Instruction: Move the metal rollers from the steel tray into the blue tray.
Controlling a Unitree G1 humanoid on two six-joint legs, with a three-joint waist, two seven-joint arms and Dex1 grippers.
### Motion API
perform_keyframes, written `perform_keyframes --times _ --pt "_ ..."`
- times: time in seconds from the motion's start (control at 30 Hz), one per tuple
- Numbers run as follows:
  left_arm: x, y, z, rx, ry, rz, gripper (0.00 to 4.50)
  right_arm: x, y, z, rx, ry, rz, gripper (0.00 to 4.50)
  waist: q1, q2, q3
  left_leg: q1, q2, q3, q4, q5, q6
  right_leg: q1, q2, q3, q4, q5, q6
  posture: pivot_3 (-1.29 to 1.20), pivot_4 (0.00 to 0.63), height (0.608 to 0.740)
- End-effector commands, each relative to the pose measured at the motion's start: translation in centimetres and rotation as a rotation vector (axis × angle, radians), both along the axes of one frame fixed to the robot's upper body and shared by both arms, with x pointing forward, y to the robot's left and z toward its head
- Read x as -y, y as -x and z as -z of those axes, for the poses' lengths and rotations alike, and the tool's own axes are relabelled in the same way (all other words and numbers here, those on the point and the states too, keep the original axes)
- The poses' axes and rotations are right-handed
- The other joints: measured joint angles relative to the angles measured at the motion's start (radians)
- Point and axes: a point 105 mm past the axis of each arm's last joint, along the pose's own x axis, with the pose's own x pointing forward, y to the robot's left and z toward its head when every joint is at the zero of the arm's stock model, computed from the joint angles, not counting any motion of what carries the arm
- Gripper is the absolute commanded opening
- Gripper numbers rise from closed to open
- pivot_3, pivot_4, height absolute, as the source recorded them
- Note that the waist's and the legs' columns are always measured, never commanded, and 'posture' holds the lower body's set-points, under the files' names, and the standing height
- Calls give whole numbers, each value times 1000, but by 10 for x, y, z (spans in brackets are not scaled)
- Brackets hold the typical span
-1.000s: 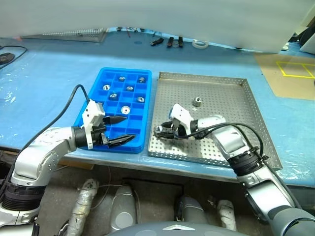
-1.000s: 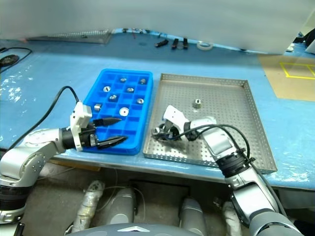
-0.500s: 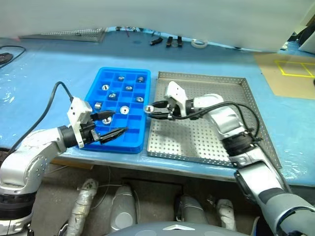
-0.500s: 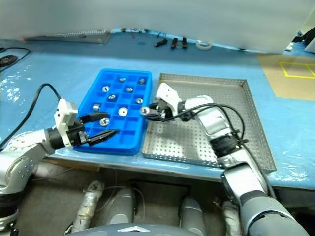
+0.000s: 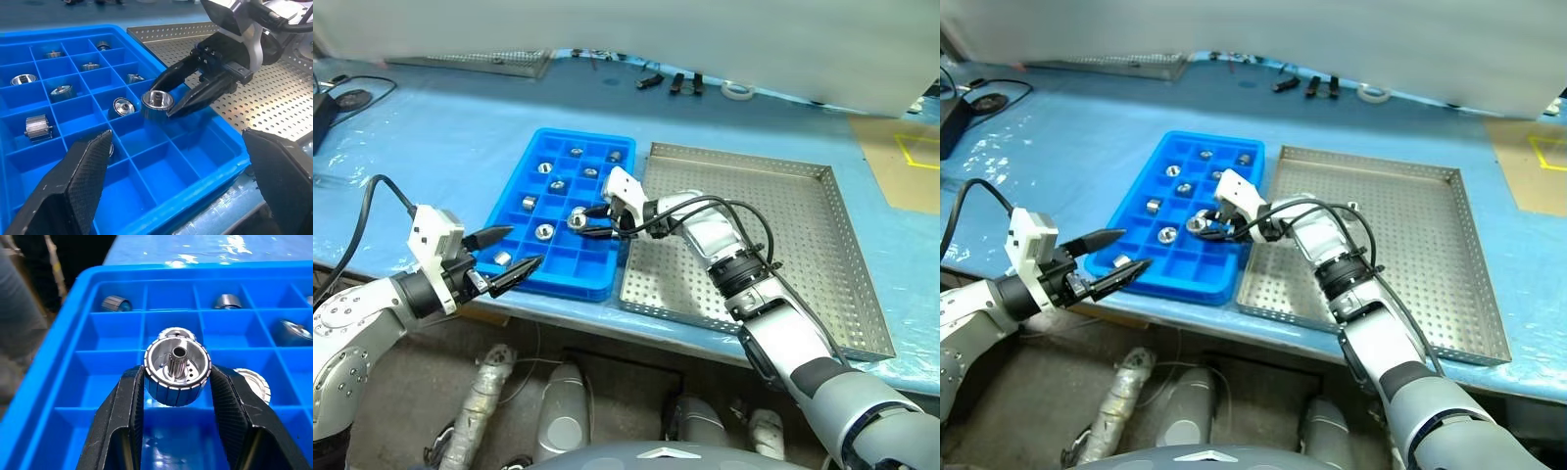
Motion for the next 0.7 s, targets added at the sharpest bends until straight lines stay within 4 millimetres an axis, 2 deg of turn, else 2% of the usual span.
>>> perform_keyframes --times 0.03,0.1,0.23,0.47,0.53,0.6,0.7 --pt "-1 3 -11 37 -20 2 4500 -10 19 -3 2 -6 -84 1606 3 0 0 0 0 0 0 0 0 0 0 0 0 0 0 456 150 740" --pt "-2 3 -13 35 -25 3 4500 -15 27 3 -25 2 -100 1606 6 0 0 0 0 0 0 0 0 0 0 0 0 0 0 454 150 740" --pt "-2 5 -13 21 -33 12 4500 -24 29 6 -34 11 -113 1606 4 0 0 0 0 0 0 0 -1 -1 1 1 1 0 0 451 150 740" --pt "-1 5 -14 18 -34 21 4500 -23 29 18 -16 51 -113 1606 6 0 0 0 0 -2 0 0 -1 0 0 1 1 -1 2 451 150 740" --pt "0 5 -14 18 -33 24 4500 -22 27 19 -11 51 -105 2336 6 0 0 0 0 -2 0 1 -1 0 0 1 1 -1 2 446 150 740" --pt "1 4 -14 18 -32 29 4500 -20 26 19 -9 52 -96 2874 5 0 0 0 0 -2 0 1 -1 0 0 1 1 -1 2 432 150 740" --pt "5 0 -15 20 -25 50 4500 -17 14 10 30 44 -30 3793 4 0 0 0 0 -2 0 1 -1 0 0 1 1 -1 2 400 150 740"
